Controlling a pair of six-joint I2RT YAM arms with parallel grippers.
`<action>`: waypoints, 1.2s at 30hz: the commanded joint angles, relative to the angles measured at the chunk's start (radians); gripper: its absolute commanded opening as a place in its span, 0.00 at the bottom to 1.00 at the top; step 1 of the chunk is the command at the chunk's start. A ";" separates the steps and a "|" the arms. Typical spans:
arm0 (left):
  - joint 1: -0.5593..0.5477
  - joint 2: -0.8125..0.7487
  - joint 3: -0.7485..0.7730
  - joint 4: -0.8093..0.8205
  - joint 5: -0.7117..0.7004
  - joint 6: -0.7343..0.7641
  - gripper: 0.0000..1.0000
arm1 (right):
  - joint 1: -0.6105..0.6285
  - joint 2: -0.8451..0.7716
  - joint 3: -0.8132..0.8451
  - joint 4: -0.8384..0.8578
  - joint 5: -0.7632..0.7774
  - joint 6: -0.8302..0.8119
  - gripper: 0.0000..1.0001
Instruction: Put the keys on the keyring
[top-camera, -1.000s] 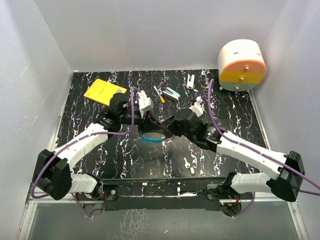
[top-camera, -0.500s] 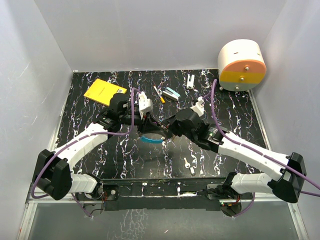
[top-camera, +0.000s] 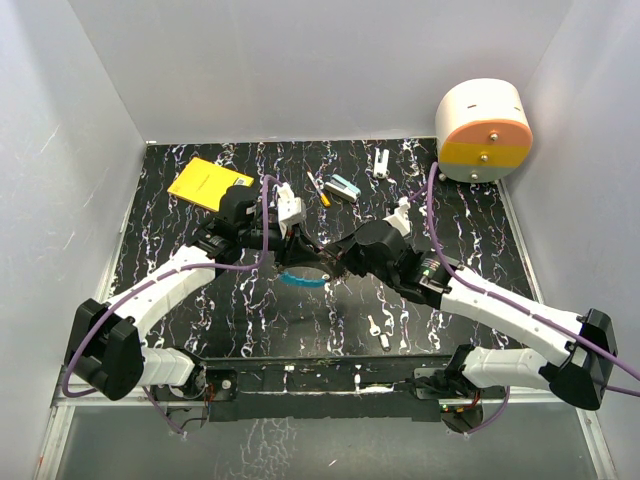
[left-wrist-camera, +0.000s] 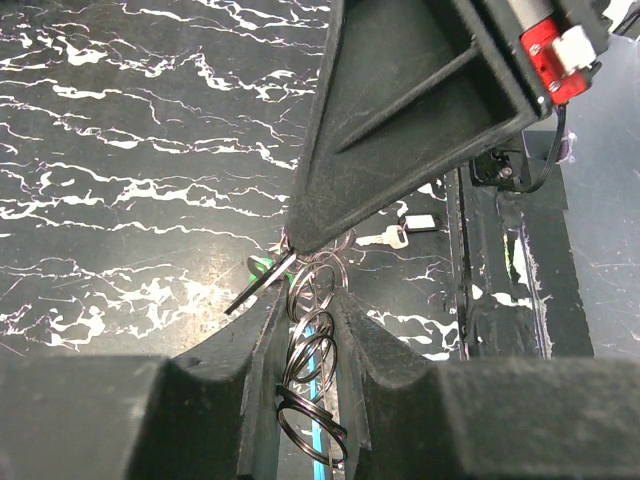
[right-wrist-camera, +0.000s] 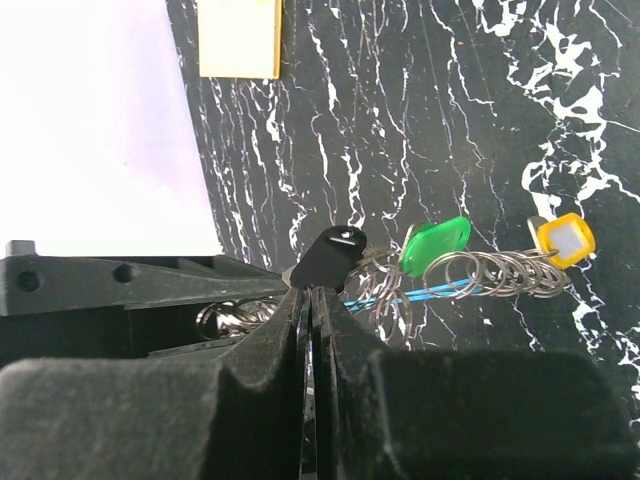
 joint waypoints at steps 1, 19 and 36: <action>-0.003 -0.042 0.056 0.018 0.065 0.008 0.00 | 0.006 -0.027 0.005 0.013 0.018 0.014 0.08; -0.002 -0.029 0.051 0.018 0.031 0.037 0.00 | 0.007 -0.017 0.021 0.058 -0.015 0.020 0.08; -0.003 -0.032 0.040 0.007 0.023 0.074 0.00 | 0.007 -0.033 0.015 0.074 -0.015 0.033 0.08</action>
